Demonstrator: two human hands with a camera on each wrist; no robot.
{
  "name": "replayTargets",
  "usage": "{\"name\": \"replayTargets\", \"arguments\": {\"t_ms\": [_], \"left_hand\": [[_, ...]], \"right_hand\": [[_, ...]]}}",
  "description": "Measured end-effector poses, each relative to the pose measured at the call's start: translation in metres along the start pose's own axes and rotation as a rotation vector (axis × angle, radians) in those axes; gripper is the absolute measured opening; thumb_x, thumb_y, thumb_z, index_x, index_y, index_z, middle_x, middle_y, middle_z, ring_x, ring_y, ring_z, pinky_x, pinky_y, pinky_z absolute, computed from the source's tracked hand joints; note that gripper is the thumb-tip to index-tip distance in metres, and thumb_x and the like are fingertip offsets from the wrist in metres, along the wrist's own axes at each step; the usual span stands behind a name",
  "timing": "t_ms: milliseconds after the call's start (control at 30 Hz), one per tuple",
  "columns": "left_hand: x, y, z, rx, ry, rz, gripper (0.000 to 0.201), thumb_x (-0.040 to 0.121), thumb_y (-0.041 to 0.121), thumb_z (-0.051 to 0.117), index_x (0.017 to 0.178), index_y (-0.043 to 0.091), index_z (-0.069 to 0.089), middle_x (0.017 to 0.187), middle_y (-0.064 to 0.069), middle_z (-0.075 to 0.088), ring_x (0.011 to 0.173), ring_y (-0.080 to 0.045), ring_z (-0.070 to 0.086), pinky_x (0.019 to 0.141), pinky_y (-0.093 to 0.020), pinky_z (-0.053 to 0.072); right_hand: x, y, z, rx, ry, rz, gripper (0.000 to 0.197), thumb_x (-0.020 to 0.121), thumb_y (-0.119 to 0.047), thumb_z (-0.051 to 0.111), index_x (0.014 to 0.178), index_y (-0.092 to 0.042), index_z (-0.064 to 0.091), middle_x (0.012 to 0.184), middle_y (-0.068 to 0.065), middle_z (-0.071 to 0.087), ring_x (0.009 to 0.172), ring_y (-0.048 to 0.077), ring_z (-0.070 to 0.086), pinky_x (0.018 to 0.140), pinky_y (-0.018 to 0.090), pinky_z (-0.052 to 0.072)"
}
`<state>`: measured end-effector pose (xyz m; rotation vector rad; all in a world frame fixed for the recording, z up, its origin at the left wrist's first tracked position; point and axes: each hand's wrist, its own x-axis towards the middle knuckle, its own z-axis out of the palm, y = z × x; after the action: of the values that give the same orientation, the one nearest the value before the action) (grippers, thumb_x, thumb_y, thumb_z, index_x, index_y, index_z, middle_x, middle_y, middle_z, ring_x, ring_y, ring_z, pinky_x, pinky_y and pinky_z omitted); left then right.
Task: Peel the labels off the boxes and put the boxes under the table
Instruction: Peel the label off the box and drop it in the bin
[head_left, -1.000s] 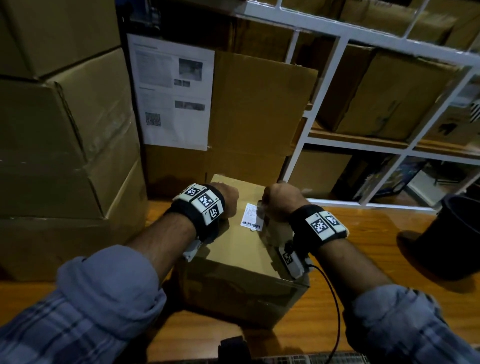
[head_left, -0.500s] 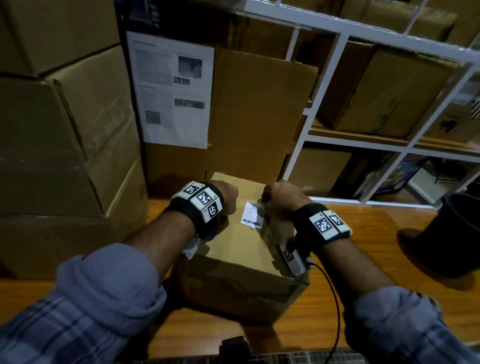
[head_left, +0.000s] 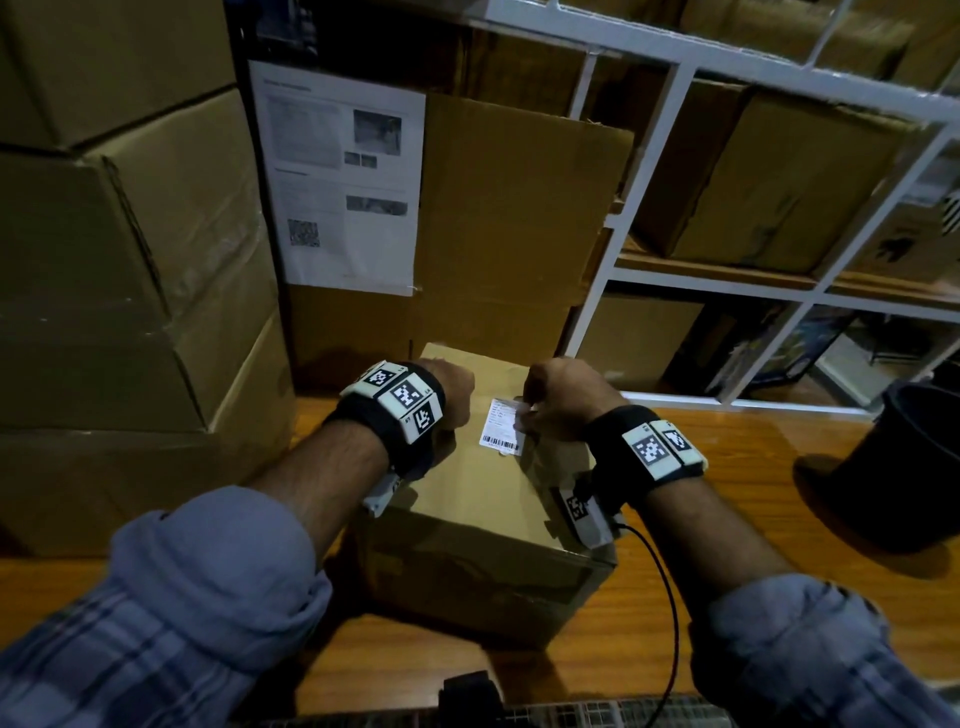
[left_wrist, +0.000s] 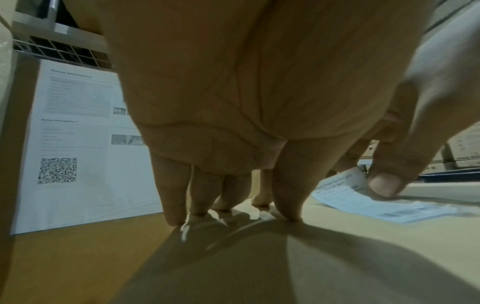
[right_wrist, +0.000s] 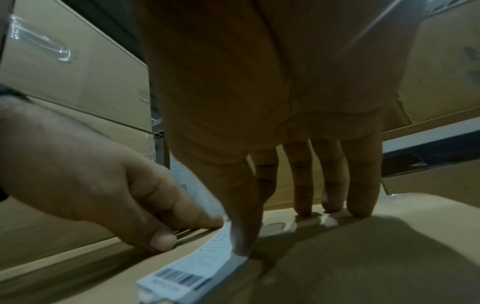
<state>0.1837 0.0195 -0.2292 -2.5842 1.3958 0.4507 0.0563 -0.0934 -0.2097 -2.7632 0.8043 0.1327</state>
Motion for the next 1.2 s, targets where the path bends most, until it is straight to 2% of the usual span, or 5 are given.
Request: {"name": "replayTargets", "arguments": {"t_ms": [333, 567, 967, 1100, 1200], "left_hand": [[-0.003, -0.001, -0.001, 0.034, 0.031, 0.030, 0.042, 0.104, 0.018, 0.053, 0.145, 0.012, 0.050, 0.132, -0.013, 0.062, 0.114, -0.030, 0.062, 0.079, -0.035, 0.048], [-0.005, 0.002, -0.003, 0.076, 0.016, 0.029, 0.040, 0.105, 0.018, 0.050, 0.145, 0.010, 0.048, 0.136, -0.015, 0.059, 0.118, -0.031, 0.060, 0.080, -0.035, 0.044], [-0.005, -0.001, -0.002, 0.075, 0.019, 0.029, 0.043, 0.106, 0.021, 0.051, 0.147, 0.011, 0.046, 0.137, -0.015, 0.059, 0.118, -0.031, 0.060, 0.082, -0.036, 0.047], [-0.003, -0.001, -0.002, 0.077, 0.010, 0.011, 0.045, 0.106, 0.023, 0.051, 0.150, 0.011, 0.044, 0.143, -0.016, 0.055, 0.123, -0.031, 0.058, 0.083, -0.037, 0.046], [-0.001, -0.001, -0.002, 0.078, 0.004, 0.008, 0.047, 0.107, 0.023, 0.049, 0.152, 0.011, 0.041, 0.149, -0.017, 0.051, 0.128, -0.032, 0.056, 0.085, -0.038, 0.045]], "right_hand": [[0.000, -0.003, 0.000, -0.023, 0.024, 0.005, 0.011, 0.097, -0.024, 0.070, 0.102, -0.014, 0.071, 0.095, 0.002, 0.067, 0.097, 0.022, 0.065, 0.079, 0.034, 0.054], [-0.001, -0.003, 0.000, 0.020, 0.012, 0.018, 0.020, 0.102, -0.029, 0.064, 0.113, -0.013, 0.068, 0.109, 0.006, 0.068, 0.104, 0.023, 0.063, 0.092, 0.039, 0.057], [-0.008, -0.004, -0.001, 0.095, -0.006, 0.014, 0.018, 0.104, -0.026, 0.060, 0.117, -0.015, 0.060, 0.113, 0.006, 0.065, 0.106, 0.022, 0.061, 0.096, 0.042, 0.056], [-0.008, -0.003, -0.003, 0.080, -0.019, 0.004, 0.015, 0.105, -0.025, 0.059, 0.113, -0.013, 0.061, 0.107, 0.004, 0.062, 0.104, 0.021, 0.060, 0.091, 0.039, 0.056], [-0.006, 0.000, -0.003, 0.093, -0.012, 0.010, 0.011, 0.105, -0.028, 0.060, 0.108, -0.018, 0.059, 0.099, -0.002, 0.061, 0.095, 0.017, 0.059, 0.079, 0.031, 0.049]]}}
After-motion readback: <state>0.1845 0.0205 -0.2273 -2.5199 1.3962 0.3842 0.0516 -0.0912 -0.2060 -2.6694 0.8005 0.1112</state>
